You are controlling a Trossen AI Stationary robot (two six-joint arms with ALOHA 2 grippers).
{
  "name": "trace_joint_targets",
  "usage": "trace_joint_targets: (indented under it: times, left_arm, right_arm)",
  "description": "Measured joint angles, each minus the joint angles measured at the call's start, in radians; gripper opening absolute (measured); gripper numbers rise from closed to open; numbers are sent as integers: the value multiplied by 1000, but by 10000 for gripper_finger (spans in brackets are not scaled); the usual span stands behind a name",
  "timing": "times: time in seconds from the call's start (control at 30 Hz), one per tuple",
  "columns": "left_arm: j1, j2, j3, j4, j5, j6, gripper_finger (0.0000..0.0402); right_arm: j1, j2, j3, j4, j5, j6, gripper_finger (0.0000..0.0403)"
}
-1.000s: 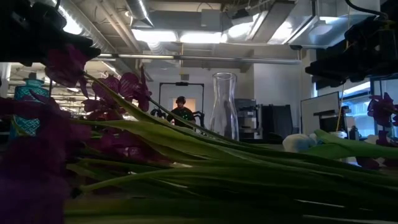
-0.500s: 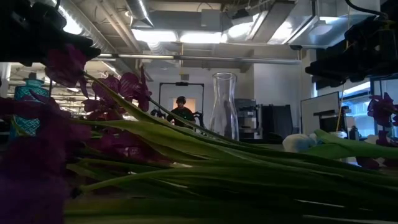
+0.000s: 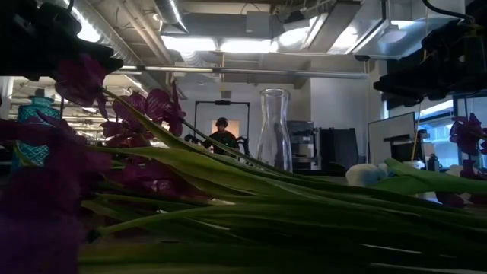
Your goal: Sort flowers into vase by color
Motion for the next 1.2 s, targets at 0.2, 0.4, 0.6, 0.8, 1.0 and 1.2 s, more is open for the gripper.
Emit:
trace_joint_targets:
  times: [0.2, 0.4, 0.6, 0.8, 1.0, 1.2]
  left_arm:
    - [0, 0, 0, 0, 0, 0, 128]
    - [0, 0, 0, 1, 0, 1, 128]
    - [0, -3, -1, 186, 12, -159, 128]
    - [0, 20, 5, 526, -98, -233, 128]
    - [0, 237, 189, 446, -156, -124, 128]
    - [0, 525, 313, 329, -465, -87, 127]
  right_arm:
    - [0, 0, 0, 0, 0, 0, 134]
    - [0, 0, 0, 0, 0, 0, 134]
    - [0, 0, 0, 0, 0, 0, 134]
    - [0, 0, 0, 0, 0, 0, 134]
    - [0, 0, 0, 1, 0, 0, 134]
    - [0, 0, 0, 1, 0, 0, 134]
